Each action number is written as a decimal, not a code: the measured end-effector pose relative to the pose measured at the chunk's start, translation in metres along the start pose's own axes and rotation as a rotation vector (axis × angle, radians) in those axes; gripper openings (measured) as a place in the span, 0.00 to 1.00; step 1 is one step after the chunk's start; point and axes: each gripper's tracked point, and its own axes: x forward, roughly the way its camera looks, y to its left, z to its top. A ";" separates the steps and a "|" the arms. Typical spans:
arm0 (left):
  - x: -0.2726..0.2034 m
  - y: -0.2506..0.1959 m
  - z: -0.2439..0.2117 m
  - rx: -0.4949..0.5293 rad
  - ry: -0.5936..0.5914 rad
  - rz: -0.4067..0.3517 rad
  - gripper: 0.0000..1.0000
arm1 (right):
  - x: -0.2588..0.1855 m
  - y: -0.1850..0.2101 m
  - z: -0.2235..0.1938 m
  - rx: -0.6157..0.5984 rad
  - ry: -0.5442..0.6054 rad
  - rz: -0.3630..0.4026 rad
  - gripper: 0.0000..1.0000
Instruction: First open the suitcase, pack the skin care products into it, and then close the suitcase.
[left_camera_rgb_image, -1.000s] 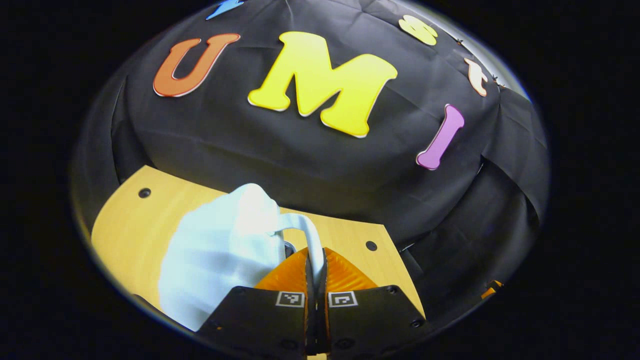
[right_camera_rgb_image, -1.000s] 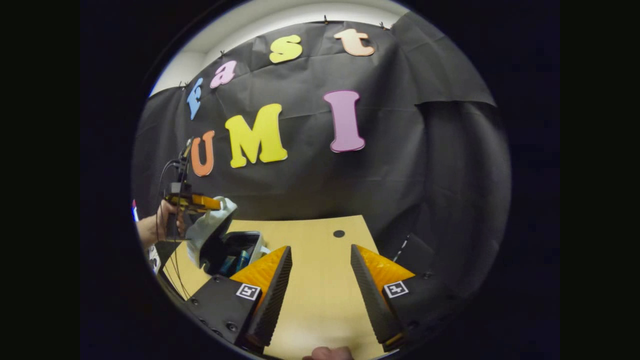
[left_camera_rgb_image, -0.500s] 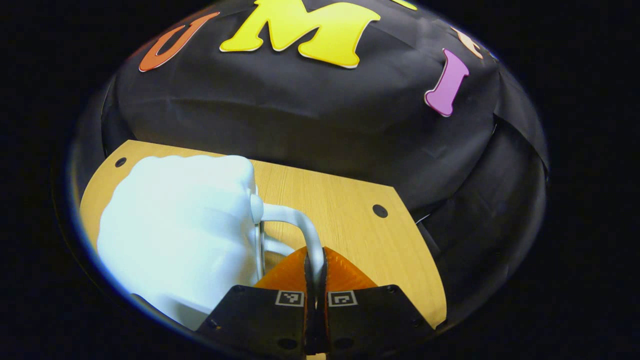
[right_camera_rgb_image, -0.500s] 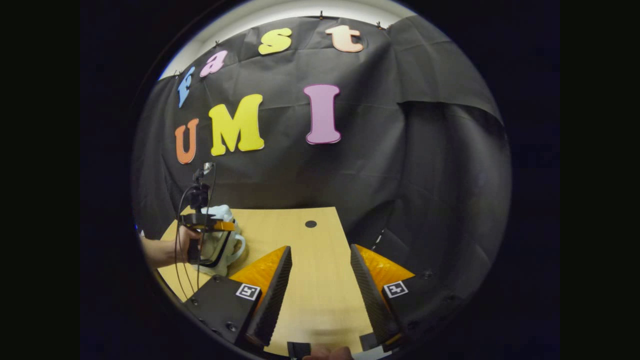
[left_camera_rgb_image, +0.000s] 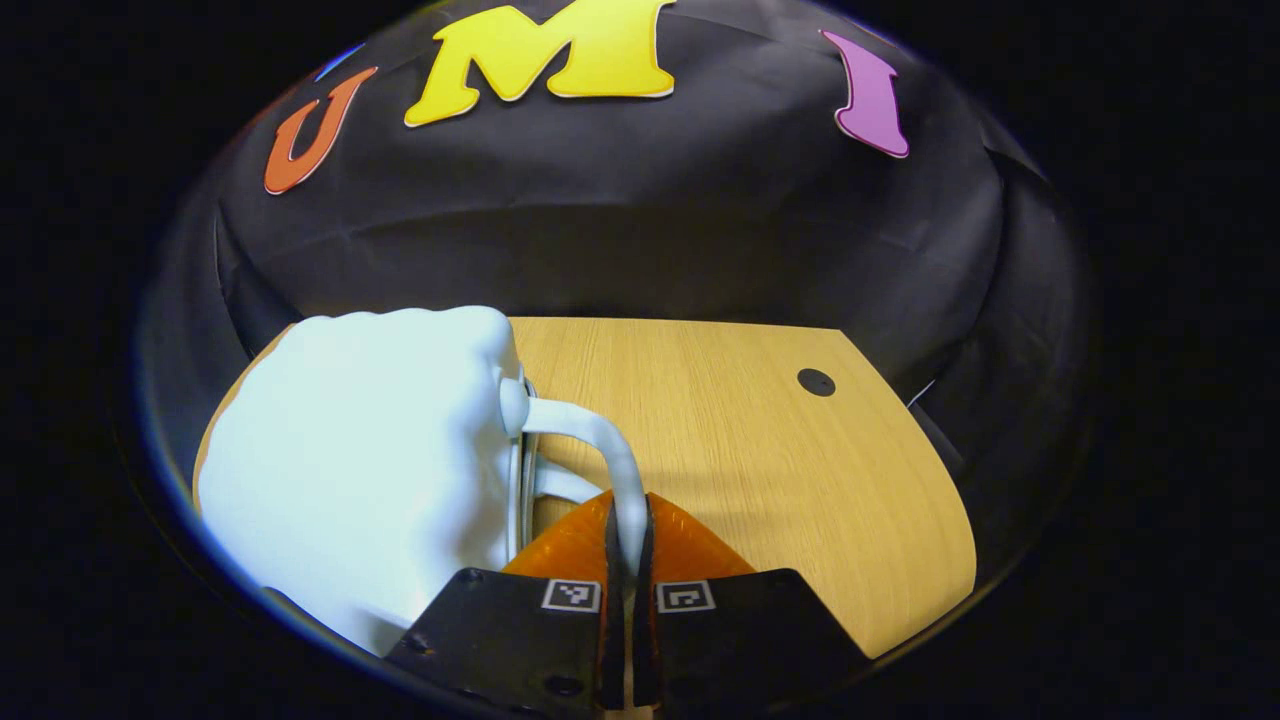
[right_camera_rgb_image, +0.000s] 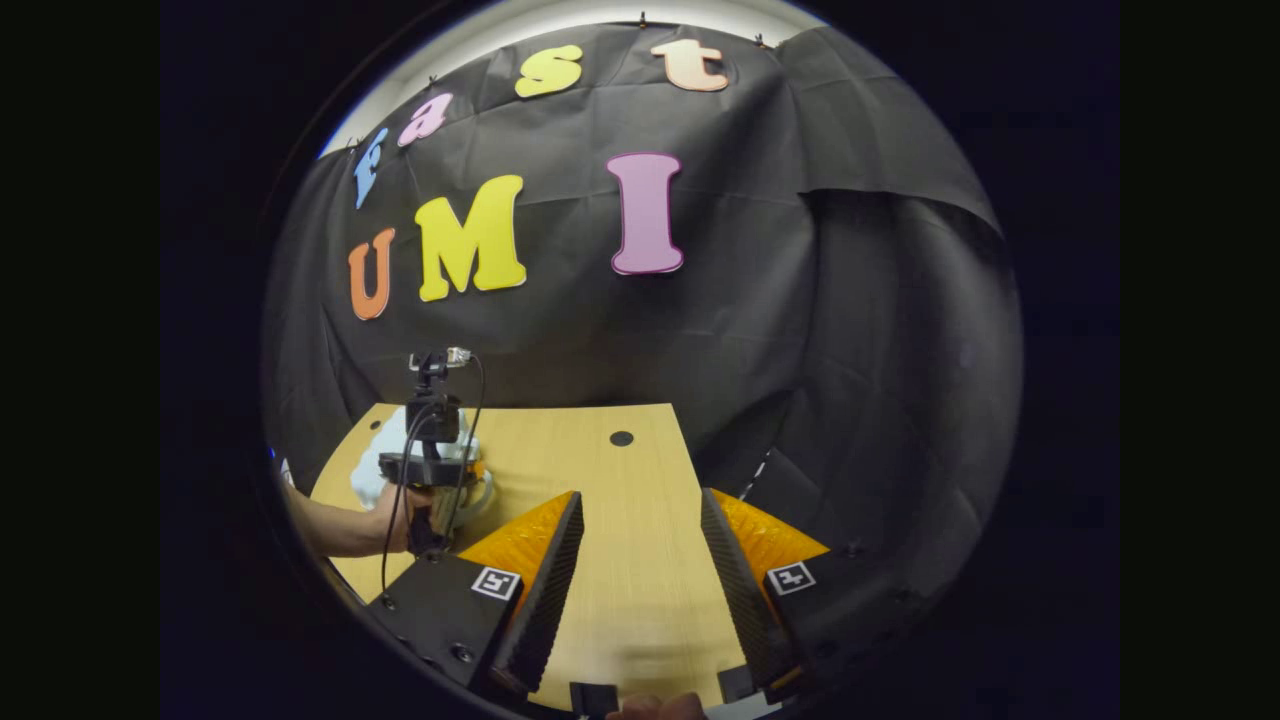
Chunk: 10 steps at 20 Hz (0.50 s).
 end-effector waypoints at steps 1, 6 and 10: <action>0.002 0.000 -0.001 0.028 -0.012 0.017 0.16 | 0.001 -0.001 -0.002 -0.001 0.005 0.000 0.72; 0.008 -0.004 -0.003 0.129 -0.040 0.065 0.23 | 0.002 0.000 -0.009 -0.002 0.024 0.001 0.71; -0.002 -0.016 -0.003 0.108 -0.052 0.030 0.57 | 0.006 0.001 -0.012 -0.015 0.026 0.006 0.71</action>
